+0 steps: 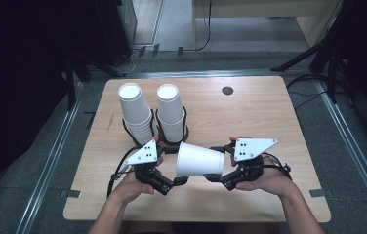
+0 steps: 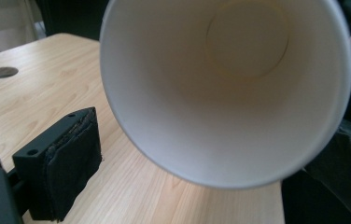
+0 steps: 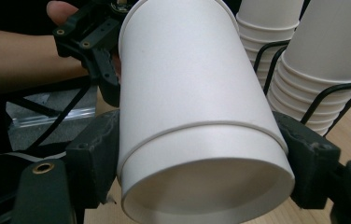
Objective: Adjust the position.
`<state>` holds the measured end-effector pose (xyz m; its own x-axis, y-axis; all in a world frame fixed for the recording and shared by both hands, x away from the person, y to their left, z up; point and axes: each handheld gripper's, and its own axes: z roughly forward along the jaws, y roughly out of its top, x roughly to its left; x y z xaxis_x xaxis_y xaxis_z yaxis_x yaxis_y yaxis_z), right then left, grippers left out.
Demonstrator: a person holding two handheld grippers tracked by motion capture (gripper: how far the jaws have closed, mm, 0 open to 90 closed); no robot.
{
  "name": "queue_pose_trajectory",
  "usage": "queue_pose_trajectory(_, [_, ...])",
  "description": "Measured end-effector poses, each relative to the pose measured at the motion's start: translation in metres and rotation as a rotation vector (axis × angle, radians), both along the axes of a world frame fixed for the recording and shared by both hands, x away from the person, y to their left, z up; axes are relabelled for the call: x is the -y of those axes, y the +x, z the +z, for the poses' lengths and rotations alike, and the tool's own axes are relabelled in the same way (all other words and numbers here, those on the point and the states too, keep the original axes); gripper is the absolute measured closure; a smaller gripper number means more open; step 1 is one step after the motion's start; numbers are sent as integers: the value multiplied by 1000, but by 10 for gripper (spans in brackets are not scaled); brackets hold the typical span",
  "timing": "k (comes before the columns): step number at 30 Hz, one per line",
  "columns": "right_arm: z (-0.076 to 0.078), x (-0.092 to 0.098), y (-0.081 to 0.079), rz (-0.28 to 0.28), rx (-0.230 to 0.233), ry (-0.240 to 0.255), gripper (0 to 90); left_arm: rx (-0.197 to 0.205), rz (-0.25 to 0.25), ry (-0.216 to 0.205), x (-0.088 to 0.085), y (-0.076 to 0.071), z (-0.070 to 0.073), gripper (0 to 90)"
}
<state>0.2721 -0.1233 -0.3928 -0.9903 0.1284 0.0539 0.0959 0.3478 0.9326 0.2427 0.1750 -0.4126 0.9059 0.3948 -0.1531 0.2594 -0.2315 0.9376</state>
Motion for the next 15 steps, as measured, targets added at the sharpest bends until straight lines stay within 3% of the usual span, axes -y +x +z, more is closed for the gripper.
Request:
queue_pose_trajectory(7, [-2, 3, -1, 14, -18, 31, 239, -22, -29, -61, 3, 1, 1, 14])
queue_pose_trajectory(15, [-2, 1, -2, 23, -19, 39, 239, -23, -47, -68, 7, 1, 1, 15])
